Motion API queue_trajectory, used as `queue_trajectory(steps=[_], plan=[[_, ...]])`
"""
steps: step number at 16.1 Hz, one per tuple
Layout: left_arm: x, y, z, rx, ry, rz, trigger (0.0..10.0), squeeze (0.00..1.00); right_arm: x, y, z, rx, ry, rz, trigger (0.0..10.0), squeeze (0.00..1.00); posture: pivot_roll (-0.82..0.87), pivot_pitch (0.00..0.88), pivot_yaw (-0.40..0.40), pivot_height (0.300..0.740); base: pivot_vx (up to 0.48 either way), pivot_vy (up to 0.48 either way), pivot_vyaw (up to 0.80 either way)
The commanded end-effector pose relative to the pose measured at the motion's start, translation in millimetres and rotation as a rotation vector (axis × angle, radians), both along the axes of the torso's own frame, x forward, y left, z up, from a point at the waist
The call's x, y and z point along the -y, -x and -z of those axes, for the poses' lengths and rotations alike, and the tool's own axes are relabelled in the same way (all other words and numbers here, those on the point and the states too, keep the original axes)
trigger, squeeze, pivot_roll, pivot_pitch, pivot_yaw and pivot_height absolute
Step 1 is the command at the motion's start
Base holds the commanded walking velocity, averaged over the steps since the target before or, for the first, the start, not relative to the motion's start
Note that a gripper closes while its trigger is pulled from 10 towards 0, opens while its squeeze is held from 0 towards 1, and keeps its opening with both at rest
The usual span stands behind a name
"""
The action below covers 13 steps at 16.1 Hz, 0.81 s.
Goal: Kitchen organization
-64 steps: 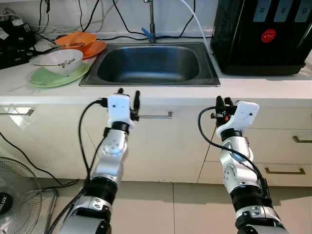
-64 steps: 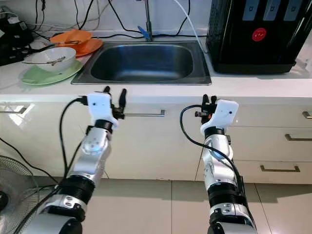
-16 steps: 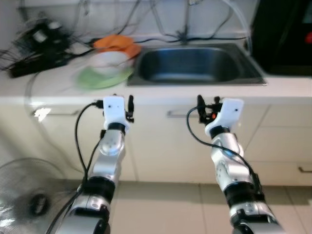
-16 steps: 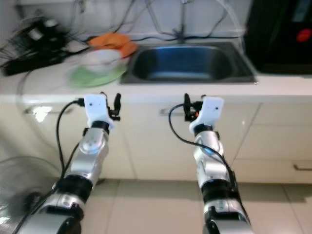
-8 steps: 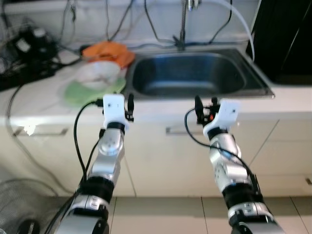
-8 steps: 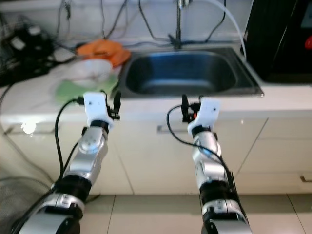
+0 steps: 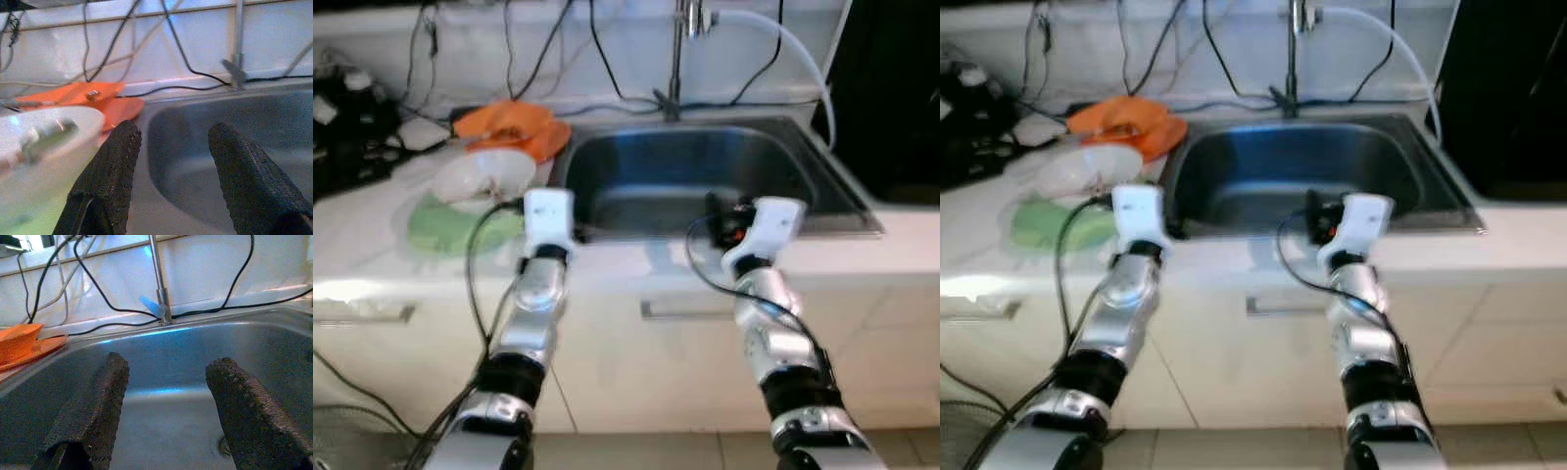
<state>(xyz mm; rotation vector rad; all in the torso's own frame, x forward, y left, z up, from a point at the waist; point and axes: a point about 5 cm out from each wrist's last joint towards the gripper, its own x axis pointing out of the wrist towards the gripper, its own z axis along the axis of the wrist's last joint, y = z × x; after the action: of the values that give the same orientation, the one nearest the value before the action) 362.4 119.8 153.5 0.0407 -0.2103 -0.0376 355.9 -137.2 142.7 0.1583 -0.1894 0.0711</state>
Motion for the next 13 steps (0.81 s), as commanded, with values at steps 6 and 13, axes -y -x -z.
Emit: queue_trajectory(steps=[6,13], plan=[[20.0,4.7,2,0.008,-0.012,0.101,10.0,0.0,8.9,0.0,-2,0.008,-0.001,0.029,10.0,0.0,-0.03,0.0,0.068,0.74,0.076,0.0,0.0],[31.8,10.7,5,0.022,-0.073,0.167,10.0,0.0,7.8,-0.3,-1,0.002,-0.003,0.027,10.0,0.0,-0.03,0.0,0.065,0.74,0.0,0.0,0.0]])
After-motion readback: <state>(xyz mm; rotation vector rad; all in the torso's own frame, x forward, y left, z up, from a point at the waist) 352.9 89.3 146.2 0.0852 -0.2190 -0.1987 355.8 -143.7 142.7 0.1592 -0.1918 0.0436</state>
